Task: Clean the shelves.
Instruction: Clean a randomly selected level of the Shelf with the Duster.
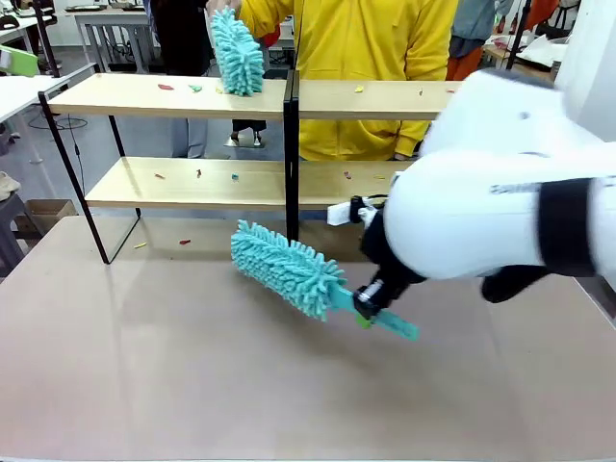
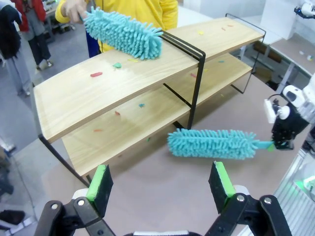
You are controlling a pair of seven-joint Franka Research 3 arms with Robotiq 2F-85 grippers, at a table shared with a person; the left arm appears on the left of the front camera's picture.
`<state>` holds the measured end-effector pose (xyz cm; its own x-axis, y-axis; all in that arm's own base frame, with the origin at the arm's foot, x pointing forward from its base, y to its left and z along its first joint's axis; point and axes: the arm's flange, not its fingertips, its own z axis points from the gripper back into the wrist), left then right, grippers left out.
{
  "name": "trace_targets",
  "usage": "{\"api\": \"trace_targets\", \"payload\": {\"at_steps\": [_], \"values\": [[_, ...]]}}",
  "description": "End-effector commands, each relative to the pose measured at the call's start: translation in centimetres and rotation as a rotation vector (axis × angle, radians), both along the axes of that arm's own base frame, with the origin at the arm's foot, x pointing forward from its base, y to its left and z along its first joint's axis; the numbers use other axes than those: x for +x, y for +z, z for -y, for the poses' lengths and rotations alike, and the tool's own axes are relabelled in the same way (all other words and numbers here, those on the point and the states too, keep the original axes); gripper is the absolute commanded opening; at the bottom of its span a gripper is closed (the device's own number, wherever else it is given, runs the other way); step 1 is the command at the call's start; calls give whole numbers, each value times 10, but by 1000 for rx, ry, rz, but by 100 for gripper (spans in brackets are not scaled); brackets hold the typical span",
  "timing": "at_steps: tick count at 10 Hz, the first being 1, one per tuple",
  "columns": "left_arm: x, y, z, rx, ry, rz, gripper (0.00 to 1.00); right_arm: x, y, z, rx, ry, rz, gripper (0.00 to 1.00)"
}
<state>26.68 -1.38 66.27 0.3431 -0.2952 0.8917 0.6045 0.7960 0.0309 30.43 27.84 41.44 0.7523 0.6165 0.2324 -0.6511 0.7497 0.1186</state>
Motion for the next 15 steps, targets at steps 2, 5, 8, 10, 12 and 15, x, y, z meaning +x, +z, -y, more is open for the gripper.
{"api": "trace_targets", "payload": {"at_steps": [2, 5, 8, 10, 12, 15], "values": [[-1, 1, 1, 1, 14, 0, 100, 0, 0, 0, 0, 0, 0, 12], [-1, 1, 1, 1, 14, 0, 100, 14, -7, -15, 28, -36, 31, 12], [-1, 1, 1, 1, 14, 0, 100, 51, -23, -32, 95, -92, 122, 12], [-1, 1, 1, 1, 14, 0, 100, 65, -28, -43, 57, -111, 120, 12], [-1, 1, 1, 1, 14, 0, 100, 74, -34, -50, 56, -109, 113, 12], [-1, 1, 1, 1, 14, 0, 100, 80, -40, -75, 62, -192, 154, 12]]}}
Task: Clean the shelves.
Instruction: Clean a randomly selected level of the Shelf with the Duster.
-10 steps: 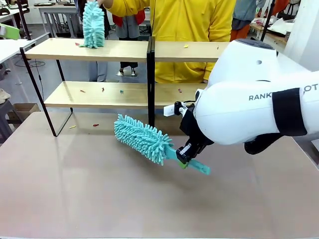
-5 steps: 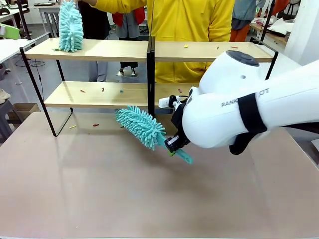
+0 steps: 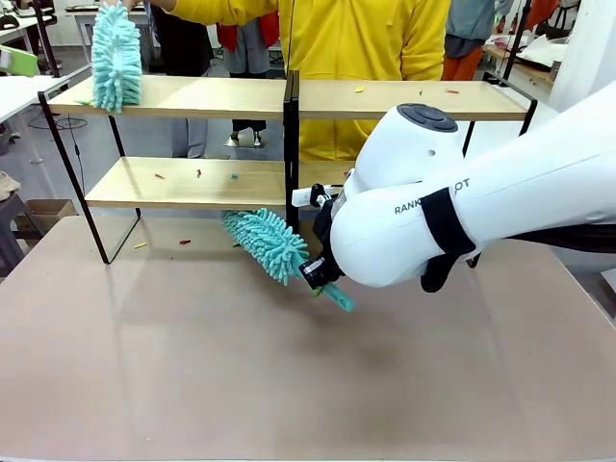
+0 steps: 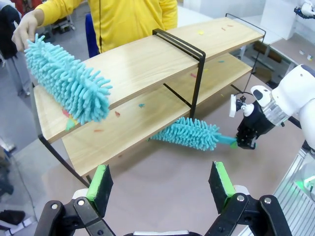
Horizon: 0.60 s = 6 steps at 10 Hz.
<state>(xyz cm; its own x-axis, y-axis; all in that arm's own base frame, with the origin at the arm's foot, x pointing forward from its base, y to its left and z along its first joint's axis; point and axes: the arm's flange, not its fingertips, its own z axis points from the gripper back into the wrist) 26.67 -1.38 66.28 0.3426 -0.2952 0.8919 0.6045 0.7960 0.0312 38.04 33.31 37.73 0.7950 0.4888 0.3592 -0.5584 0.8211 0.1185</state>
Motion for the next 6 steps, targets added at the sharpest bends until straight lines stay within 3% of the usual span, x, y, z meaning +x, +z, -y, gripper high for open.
{"api": "trace_targets", "payload": {"at_steps": [1, 2, 3, 6], "values": [[-1, 1, 1, 1, 14, 0, 100, 5, -6, -33, -45, -51, 38, 12], [-1, 1, 1, 1, 14, 0, 100, 9, -7, -44, -41, -29, 10, 12], [-1, 1, 1, 1, 14, 0, 100, 15, -7, -53, -41, -49, 41, 0], [-1, 1, 1, 1, 14, 0, 100, 23, -7, -78, -62, -111, -9, 0]]}}
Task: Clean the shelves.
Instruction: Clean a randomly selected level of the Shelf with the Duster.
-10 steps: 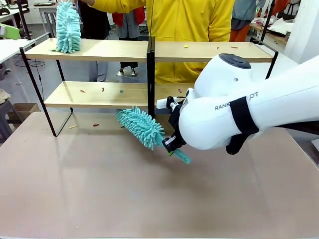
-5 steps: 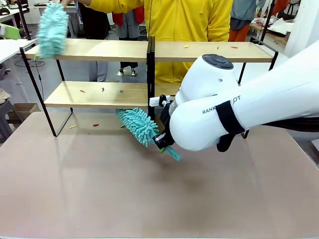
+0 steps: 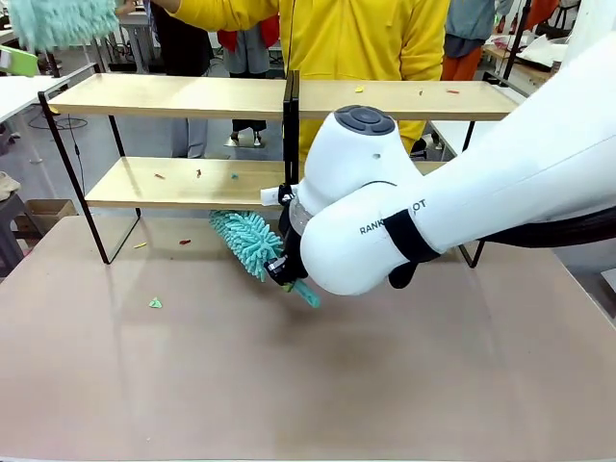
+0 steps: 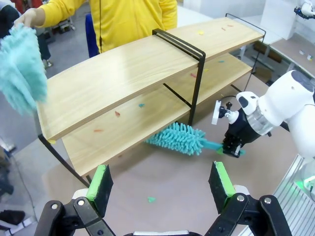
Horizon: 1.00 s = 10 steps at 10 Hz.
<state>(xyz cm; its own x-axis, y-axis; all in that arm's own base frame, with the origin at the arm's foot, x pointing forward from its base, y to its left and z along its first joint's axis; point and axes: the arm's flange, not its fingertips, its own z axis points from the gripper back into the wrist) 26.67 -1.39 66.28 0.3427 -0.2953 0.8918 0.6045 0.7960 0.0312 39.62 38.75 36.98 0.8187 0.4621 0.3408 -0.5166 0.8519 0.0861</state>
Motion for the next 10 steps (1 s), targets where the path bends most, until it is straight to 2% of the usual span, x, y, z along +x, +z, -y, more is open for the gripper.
{"api": "trace_targets", "payload": {"at_steps": [1, 3, 6, 10], "values": [[-1, 1, 1, 1, 14, 0, 100, 11, -3, -27, -30, -100, -17, 0], [-1, 1, 1, 1, 14, 0, 100, 16, -16, -39, -37, -107, -96, 0], [-1, 1, 1, 1, 14, 0, 100, 19, -21, -55, -6, -91, -84, 0], [-1, 1, 1, 1, 14, 0, 100, 25, -11, -75, 0, -40, -88, 0]]}}
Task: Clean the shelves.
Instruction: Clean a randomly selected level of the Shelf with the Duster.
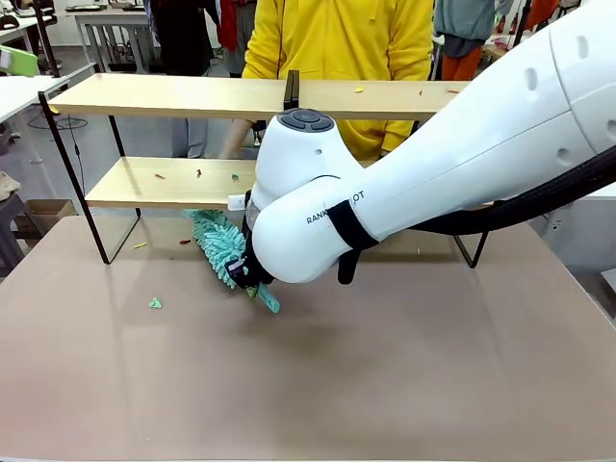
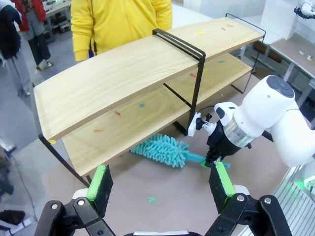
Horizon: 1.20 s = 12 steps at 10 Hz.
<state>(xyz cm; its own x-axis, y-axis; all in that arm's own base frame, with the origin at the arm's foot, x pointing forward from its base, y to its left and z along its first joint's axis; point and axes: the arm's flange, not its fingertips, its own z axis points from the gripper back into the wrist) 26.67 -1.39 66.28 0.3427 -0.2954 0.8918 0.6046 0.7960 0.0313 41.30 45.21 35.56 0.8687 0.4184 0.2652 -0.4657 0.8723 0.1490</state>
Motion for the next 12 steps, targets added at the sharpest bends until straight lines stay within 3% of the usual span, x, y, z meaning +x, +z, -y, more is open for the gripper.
{"api": "trace_targets", "payload": {"at_steps": [1, 7, 12], "values": [[-1, 1, 1, 1, 14, 0, 100, 10, 4, -21, -23, 43, -12, 0], [-1, 1, 1, 1, 14, 0, 100, 15, 9, -81, -33, 172, -17, 0], [-1, 1, 1, 1, 14, 0, 100, 14, 18, -84, -122, 413, -21, 0]]}}
